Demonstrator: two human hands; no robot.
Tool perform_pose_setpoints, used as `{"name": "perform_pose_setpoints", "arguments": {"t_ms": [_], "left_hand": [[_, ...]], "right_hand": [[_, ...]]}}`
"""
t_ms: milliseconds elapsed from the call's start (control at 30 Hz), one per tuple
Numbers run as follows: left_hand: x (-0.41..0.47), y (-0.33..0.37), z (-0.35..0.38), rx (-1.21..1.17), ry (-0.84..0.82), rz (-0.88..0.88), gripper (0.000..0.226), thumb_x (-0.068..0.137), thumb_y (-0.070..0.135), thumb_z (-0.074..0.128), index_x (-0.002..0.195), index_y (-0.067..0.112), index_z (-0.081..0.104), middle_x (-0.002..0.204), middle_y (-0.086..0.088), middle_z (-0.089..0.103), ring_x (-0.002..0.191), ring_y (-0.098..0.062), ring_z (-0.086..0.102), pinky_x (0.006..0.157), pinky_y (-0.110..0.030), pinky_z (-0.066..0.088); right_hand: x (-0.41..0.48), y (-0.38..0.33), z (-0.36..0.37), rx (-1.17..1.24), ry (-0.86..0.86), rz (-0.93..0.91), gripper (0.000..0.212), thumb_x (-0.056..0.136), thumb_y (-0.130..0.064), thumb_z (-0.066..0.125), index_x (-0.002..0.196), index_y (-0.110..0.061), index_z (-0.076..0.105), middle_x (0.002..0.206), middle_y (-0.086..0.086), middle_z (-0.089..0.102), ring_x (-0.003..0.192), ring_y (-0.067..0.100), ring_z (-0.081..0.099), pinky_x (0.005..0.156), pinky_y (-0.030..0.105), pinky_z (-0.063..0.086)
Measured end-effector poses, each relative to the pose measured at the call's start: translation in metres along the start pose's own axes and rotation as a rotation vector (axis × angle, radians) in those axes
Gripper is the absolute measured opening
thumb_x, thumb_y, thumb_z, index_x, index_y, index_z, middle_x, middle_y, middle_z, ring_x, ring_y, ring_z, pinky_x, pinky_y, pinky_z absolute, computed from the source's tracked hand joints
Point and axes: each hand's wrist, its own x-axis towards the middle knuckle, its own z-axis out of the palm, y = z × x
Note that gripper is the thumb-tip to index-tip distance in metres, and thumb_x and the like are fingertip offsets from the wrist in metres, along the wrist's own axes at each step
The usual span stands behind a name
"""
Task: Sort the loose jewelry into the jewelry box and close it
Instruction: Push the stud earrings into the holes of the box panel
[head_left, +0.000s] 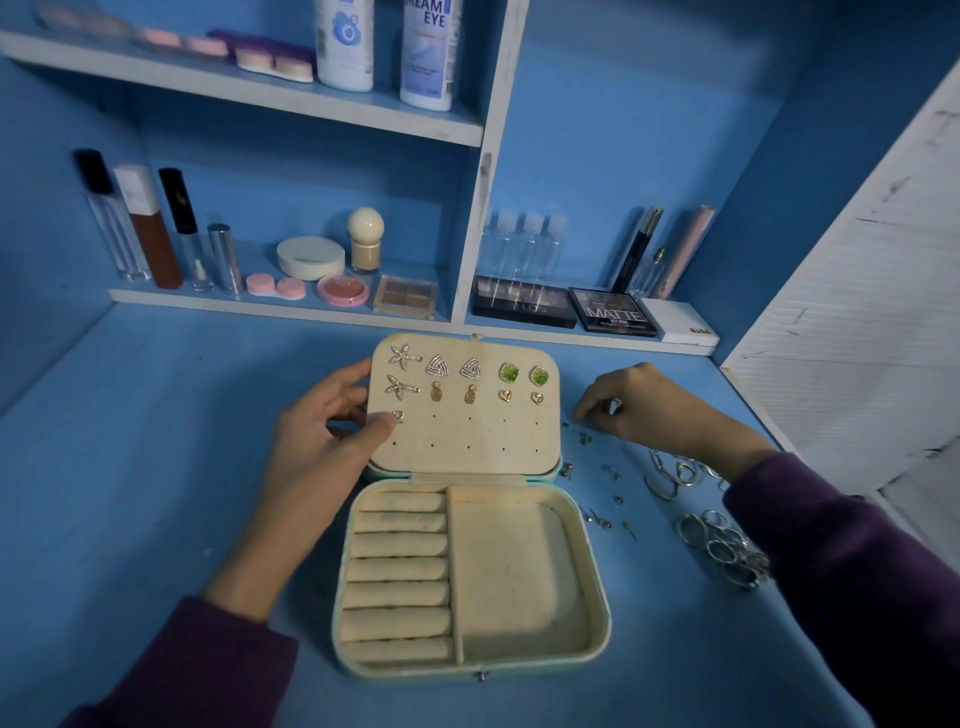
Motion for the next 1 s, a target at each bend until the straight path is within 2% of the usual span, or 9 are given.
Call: {"name": "perform_pose_setpoints", "arguments": {"t_ms": [167, 333, 533, 600, 700, 767, 833, 933, 1000], "left_hand": [[0.000, 0.000, 0.000, 0.005, -0.005, -0.002, 0.047, 0.083, -0.004, 0.066, 0.108, 0.036, 0.059, 0.086, 0.012, 0.071, 0.077, 0.001, 0.063, 0.063, -0.009, 0.049], [0.000, 0.000, 0.000, 0.009, -0.007, 0.011, 0.049, 0.082, -0.004, 0.065, 0.104, 0.039, 0.059, 0.081, 0.020, 0.071, 0.074, 0.003, 0.062, 0.062, -0.008, 0.047], [0.001, -0.003, -0.001, 0.007, -0.006, 0.026, 0.049, 0.082, -0.004, 0.066, 0.105, 0.038, 0.060, 0.083, 0.016, 0.071, 0.076, 0.003, 0.063, 0.063, -0.010, 0.049], [0.001, -0.004, -0.001, 0.011, -0.005, 0.039, 0.048, 0.082, -0.004, 0.066, 0.106, 0.037, 0.060, 0.083, 0.014, 0.071, 0.074, 0.004, 0.062, 0.062, -0.009, 0.048], [0.001, -0.004, -0.001, 0.021, -0.006, 0.049, 0.048, 0.082, -0.003, 0.066, 0.104, 0.039, 0.059, 0.083, 0.013, 0.071, 0.075, 0.003, 0.063, 0.064, -0.010, 0.047], [0.002, -0.004, -0.002, 0.048, -0.013, 0.068, 0.049, 0.081, -0.001, 0.068, 0.106, 0.041, 0.058, 0.083, 0.016, 0.071, 0.076, 0.000, 0.063, 0.067, -0.014, 0.047], [0.001, -0.003, -0.005, 0.097, -0.015, 0.098, 0.051, 0.081, 0.001, 0.069, 0.106, 0.043, 0.056, 0.080, 0.019, 0.070, 0.077, -0.001, 0.063, 0.069, -0.015, 0.047], [-0.004, 0.000, -0.007, 0.173, -0.024, 0.188, 0.053, 0.081, 0.004, 0.070, 0.107, 0.047, 0.052, 0.082, 0.020, 0.067, 0.078, -0.004, 0.063, 0.070, -0.011, 0.048], [-0.008, 0.001, -0.010, 0.209, -0.023, 0.266, 0.054, 0.081, 0.006, 0.071, 0.110, 0.046, 0.050, 0.087, 0.015, 0.066, 0.080, -0.007, 0.062, 0.073, -0.013, 0.048]], "right_hand": [[0.003, -0.001, 0.002, -0.006, 0.002, 0.017, 0.012, 0.083, -0.011, 0.066, 0.087, -0.019, 0.074, 0.082, -0.011, 0.067, 0.071, -0.001, 0.057, 0.072, 0.018, 0.048], [0.004, -0.002, 0.005, -0.003, 0.009, 0.017, 0.008, 0.083, -0.010, 0.067, 0.084, -0.016, 0.072, 0.078, -0.010, 0.063, 0.069, 0.001, 0.056, 0.066, 0.011, 0.042], [0.002, -0.001, 0.006, 0.000, 0.028, 0.017, 0.008, 0.083, -0.008, 0.065, 0.081, -0.014, 0.070, 0.079, -0.006, 0.065, 0.072, 0.009, 0.058, 0.068, 0.019, 0.047], [0.001, -0.001, 0.006, 0.054, 0.053, 0.021, 0.009, 0.082, -0.007, 0.065, 0.081, -0.014, 0.070, 0.079, -0.005, 0.067, 0.071, 0.008, 0.060, 0.068, 0.018, 0.047], [0.000, -0.004, 0.004, 0.204, 0.103, 0.051, 0.011, 0.084, -0.009, 0.065, 0.081, -0.018, 0.070, 0.077, -0.009, 0.068, 0.070, 0.003, 0.059, 0.066, 0.010, 0.044], [0.001, -0.008, 0.001, 0.297, 0.141, 0.066, 0.016, 0.086, -0.008, 0.064, 0.079, -0.022, 0.068, 0.076, -0.009, 0.067, 0.068, 0.003, 0.057, 0.066, 0.016, 0.048], [0.002, -0.015, -0.005, 0.395, 0.167, 0.082, 0.021, 0.086, -0.003, 0.062, 0.079, -0.022, 0.066, 0.074, -0.002, 0.066, 0.063, 0.002, 0.055, 0.061, 0.020, 0.051], [0.005, -0.029, -0.018, 0.485, 0.186, 0.088, 0.021, 0.089, 0.001, 0.058, 0.080, -0.017, 0.065, 0.070, 0.002, 0.064, 0.056, -0.003, 0.054, 0.053, 0.011, 0.045], [0.008, -0.037, -0.025, 0.542, 0.184, 0.088, 0.019, 0.090, -0.002, 0.057, 0.082, -0.015, 0.067, 0.075, 0.007, 0.068, 0.057, 0.000, 0.057, 0.055, 0.011, 0.045]]}}
